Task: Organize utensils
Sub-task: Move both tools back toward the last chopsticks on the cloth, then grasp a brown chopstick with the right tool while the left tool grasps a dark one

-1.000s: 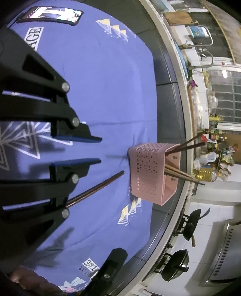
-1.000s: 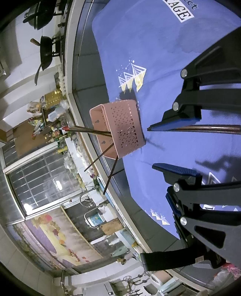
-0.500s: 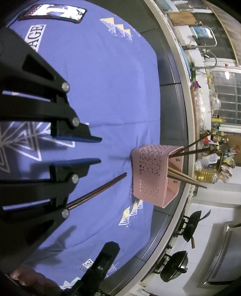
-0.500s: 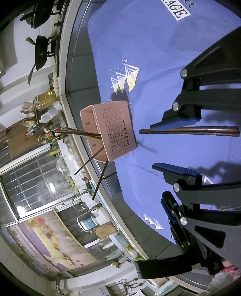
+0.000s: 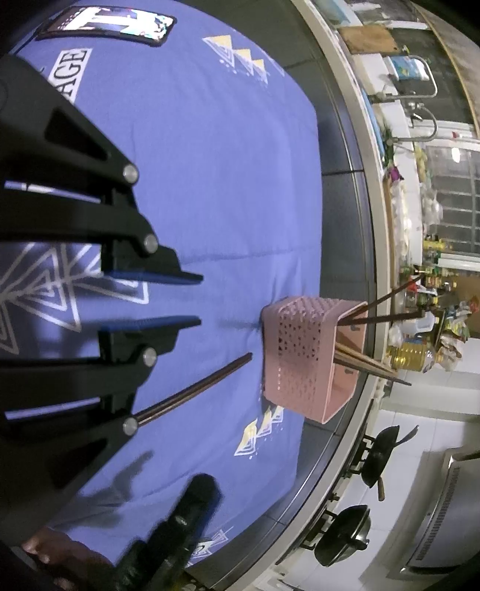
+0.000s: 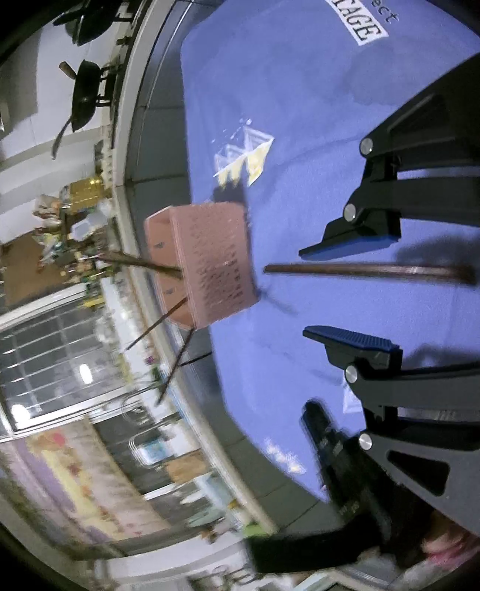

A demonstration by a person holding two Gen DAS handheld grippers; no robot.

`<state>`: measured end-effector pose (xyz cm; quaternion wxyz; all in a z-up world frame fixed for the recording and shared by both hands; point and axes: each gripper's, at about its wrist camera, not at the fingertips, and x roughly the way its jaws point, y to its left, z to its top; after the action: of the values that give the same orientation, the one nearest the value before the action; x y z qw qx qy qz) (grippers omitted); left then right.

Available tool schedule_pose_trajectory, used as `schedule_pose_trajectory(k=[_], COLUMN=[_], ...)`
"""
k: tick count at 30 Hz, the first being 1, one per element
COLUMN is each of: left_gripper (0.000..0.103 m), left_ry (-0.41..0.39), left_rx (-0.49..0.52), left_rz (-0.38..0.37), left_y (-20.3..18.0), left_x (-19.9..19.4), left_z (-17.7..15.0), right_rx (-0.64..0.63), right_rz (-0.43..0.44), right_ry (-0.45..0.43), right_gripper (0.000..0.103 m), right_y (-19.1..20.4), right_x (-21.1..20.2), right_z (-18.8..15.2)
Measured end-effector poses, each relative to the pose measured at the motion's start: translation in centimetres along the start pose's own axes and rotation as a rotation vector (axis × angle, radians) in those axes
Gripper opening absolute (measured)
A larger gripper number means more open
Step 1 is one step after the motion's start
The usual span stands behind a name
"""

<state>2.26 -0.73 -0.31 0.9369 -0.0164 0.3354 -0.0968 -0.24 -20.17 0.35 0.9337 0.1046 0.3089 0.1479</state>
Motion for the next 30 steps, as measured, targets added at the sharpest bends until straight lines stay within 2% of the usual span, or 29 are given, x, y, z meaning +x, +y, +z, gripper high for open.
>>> schedule_pose_trajectory(k=[5, 7, 11, 15, 22, 30], left_gripper=[0.015, 0.015, 0.015, 0.015, 0.015, 0.015], left_ry=[0.004, 0.011, 0.04, 0.062, 0.081, 0.096], left_rx=[-0.003, -0.007, -0.015, 0.0, 0.008, 0.021], left_rz=[0.003, 0.001, -0.018, -0.033, -0.038, -0.045], left_y=[0.2, 0.3, 0.3, -0.2, -0.5, -0.9], left_x=[0.1, 0.3, 0.9, 1.3, 1.8, 2.2], left_z=[0.0, -0.1, -0.4, -0.7, -0.9, -1.2], right_rx=[-0.033, -0.053, -0.08, -0.088, -0.13, -0.128], right_rz=[-0.04, -0.05, -0.061, -0.065, -0.054, -0.089], right_ry=[0.133, 0.186, 0.239, 0.254, 0.26, 0.241], right_gripper=[0.036, 0.032, 0.026, 0.021, 0.021, 0.021], right_y=[-1.1, -1.3, -1.4, -1.6, -0.7, -1.2], right_x=[2.1, 2.8, 3.6, 3.8, 3.7, 3.6], right_z=[-2.1, -3.3, -4.7, -5.0, -5.2, -5.1])
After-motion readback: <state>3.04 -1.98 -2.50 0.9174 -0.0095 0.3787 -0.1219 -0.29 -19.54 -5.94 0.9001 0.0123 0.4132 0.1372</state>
